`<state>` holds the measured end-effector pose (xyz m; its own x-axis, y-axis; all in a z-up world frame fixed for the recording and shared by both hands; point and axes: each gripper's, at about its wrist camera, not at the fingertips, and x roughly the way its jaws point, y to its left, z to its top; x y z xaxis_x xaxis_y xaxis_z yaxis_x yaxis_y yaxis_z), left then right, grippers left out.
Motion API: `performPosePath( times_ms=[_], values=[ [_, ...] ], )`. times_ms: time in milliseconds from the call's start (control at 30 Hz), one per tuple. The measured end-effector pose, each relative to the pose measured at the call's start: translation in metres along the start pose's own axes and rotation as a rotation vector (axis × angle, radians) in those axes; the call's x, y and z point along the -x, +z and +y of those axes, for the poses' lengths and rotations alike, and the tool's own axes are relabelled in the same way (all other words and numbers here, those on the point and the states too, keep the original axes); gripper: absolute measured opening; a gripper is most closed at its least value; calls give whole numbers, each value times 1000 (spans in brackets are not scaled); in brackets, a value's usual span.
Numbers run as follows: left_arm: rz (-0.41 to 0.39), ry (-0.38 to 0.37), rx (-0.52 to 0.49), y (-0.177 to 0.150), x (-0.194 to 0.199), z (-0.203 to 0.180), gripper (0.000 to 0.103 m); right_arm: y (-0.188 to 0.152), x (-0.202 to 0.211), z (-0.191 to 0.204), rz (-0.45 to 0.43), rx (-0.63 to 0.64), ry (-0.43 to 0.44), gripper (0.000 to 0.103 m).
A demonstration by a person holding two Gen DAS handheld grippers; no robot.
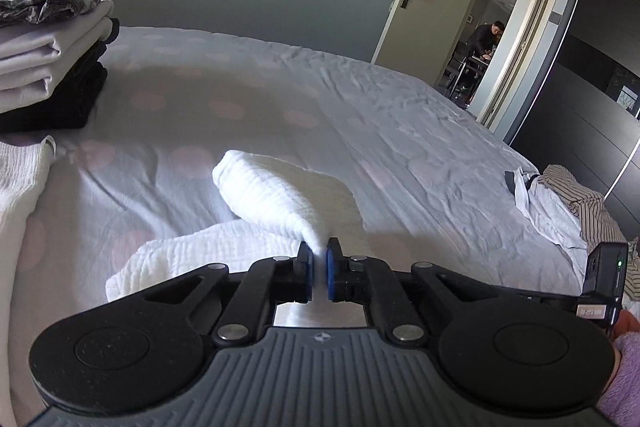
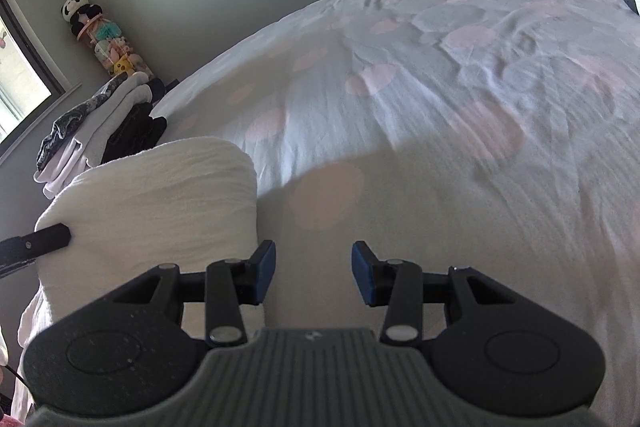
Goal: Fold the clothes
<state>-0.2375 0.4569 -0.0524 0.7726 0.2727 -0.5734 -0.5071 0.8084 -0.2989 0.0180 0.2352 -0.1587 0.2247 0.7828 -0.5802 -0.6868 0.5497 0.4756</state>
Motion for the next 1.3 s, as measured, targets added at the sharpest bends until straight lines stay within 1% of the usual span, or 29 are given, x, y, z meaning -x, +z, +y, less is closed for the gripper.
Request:
performPosePath(
  times_ms=[100,200,300,400,467,533,667,733,833,900,967,1067,1100,1167,1233,1300],
  values=[
    [4,26,-8,18,10,4,7,2,-1,-1,-2,-10,10,46],
    [21,84,11,28,19,23,7,3,-1,-2,-3,-18,21,46],
    [63,150,85,20,16,53,7,4,-3,-1,3,-17,32,46],
    [98,233,178,-1,4,84,7,5,-6,-2,8,-22,36,46],
    [107,258,233,-18,-9,103,7,5,-8,-3,12,-24,36,46],
    [133,253,262,-29,-21,115,7,5,-8,-2,15,-19,38,46],
    [125,258,206,-28,-34,109,8,6,-5,11,-1,44,60,46],
    [123,261,182,-28,-40,107,9,10,-8,30,-7,117,85,43],
    [135,269,173,-31,-45,103,9,15,-12,59,-17,226,122,39],
    [135,275,164,-32,-43,101,10,19,-14,78,-23,299,147,33],
    [132,272,166,-33,-42,100,11,23,-16,97,-29,372,171,33],
    [129,262,175,-34,-43,105,12,32,-38,126,-29,454,206,33],
    [129,259,178,-34,-44,106,14,34,-46,135,-26,478,214,33],
    [126,252,189,-35,-45,109,14,38,-63,148,-16,516,218,33],
    [123,243,197,-36,-47,111,15,40,-83,153,12,533,204,33],
    [119,228,205,-37,-49,114,17,39,-102,153,45,549,168,33]
  ],
)
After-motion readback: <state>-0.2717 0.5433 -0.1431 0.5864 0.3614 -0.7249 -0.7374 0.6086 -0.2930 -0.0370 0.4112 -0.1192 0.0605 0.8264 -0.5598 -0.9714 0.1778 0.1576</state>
